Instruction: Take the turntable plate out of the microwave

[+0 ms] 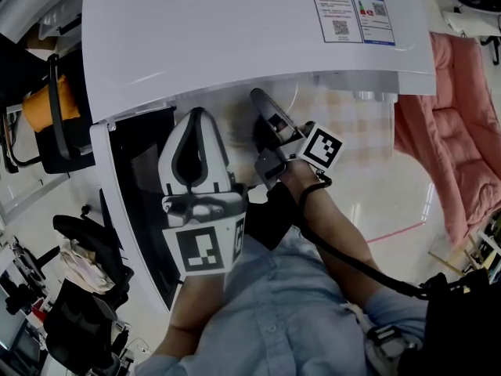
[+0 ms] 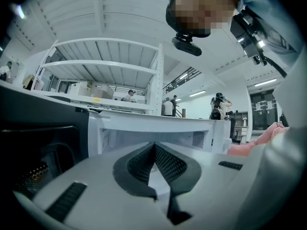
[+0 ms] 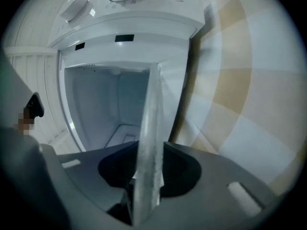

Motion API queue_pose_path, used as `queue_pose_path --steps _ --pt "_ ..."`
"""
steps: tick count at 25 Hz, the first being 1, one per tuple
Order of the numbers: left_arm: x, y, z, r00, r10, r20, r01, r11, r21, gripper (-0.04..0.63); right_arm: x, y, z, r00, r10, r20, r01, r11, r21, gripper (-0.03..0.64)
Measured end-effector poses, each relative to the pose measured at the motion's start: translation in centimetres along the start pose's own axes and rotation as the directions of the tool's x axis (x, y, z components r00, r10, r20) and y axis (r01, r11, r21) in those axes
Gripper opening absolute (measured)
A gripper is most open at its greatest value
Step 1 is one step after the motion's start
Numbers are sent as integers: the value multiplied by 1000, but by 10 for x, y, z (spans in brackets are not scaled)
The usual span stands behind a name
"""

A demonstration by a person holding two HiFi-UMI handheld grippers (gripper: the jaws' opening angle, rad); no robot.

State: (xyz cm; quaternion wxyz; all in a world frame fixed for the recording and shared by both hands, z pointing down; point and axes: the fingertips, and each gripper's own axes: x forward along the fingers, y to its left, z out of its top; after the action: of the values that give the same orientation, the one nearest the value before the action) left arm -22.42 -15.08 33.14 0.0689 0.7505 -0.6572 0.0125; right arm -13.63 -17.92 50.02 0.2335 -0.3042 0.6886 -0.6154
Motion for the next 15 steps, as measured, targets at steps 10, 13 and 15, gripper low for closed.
queue_pose_path --steps 10,13,15 --pt "-3 4 1 1000 13 7 -13 1000 7 8 2 2 -5 997 77 5 -77 993 90 31" --pt "-7 4 2 1000 16 11 -17 1000 7 8 -2 2 -6 997 80 -1 -80 992 94 29" --pt "-10 2 2 1000 16 10 -17 1000 7 8 -6 7 -5 995 96 4 -96 990 104 29"
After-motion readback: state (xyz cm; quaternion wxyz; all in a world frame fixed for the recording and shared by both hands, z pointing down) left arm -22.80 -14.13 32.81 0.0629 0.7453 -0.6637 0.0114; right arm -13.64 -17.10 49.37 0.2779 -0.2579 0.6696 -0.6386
